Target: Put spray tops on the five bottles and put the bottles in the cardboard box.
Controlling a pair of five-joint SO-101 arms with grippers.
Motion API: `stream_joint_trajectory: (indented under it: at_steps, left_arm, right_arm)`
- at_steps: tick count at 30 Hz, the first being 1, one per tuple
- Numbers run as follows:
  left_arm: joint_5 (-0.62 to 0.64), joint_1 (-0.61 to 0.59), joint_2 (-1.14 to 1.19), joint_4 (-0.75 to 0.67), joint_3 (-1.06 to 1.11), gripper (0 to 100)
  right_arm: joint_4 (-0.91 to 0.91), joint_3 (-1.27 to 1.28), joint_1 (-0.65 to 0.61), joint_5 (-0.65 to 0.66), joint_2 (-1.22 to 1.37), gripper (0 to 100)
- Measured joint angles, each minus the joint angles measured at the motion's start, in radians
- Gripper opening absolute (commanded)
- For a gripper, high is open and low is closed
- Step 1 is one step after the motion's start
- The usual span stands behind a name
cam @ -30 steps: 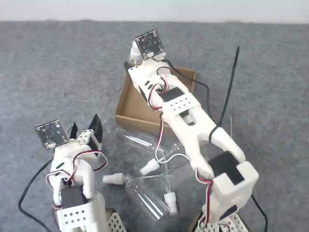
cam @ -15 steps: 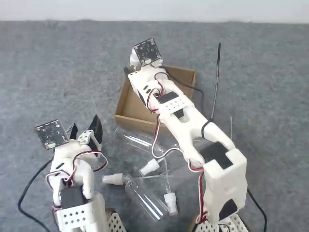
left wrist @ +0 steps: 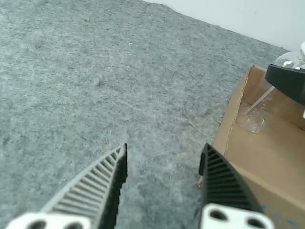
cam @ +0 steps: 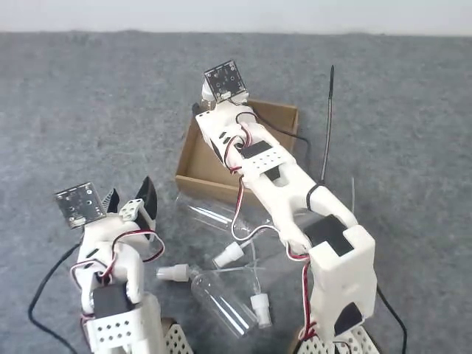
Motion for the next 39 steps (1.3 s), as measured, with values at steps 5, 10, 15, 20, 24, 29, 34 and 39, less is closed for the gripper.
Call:
stream_joint_trajectory:
  at_steps: [5, 10, 15, 20, 24, 29, 34, 39]
  left_arm:
    - [0.0, 0.0, 0.0, 0.0, 0.0, 23]
    - [0.0, 0.0, -0.002, 0.0, 0.0, 23]
    - [0.0, 0.0, -0.005, 0.0, 0.0, 23]
    - [0.0, 0.0, -0.005, 0.0, 0.0, 23]
    - [0.0, 0.0, -0.005, 0.0, 0.0, 23]
    - [0.0, 0.0, -0.005, 0.0, 0.0, 23]
    - [0.0, 0.0, -0.005, 0.0, 0.0, 23]
    - [0.0, 0.0, -0.005, 0.0, 0.0, 23]
  right_arm:
    - [-0.003, 0.0, 0.006, 0.0, 0.0, 9.9]
    - [-0.087, -0.014, 0.009, 0.0, 0.052, 9.9]
    - [-0.133, -0.021, 0.014, 0.077, 0.083, 16.1]
    - [-0.137, -0.021, 0.014, 0.087, 0.084, 23.2]
    - [-0.137, -0.02, 0.021, 0.091, 0.086, 23.4]
    - [-0.137, -0.02, 0.015, 0.094, 0.086, 23.6]
    - [-0.115, -0.02, 0.015, 0.094, 0.086, 28.3]
    - [-0.106, -0.02, 0.008, 0.094, 0.086, 28.3]
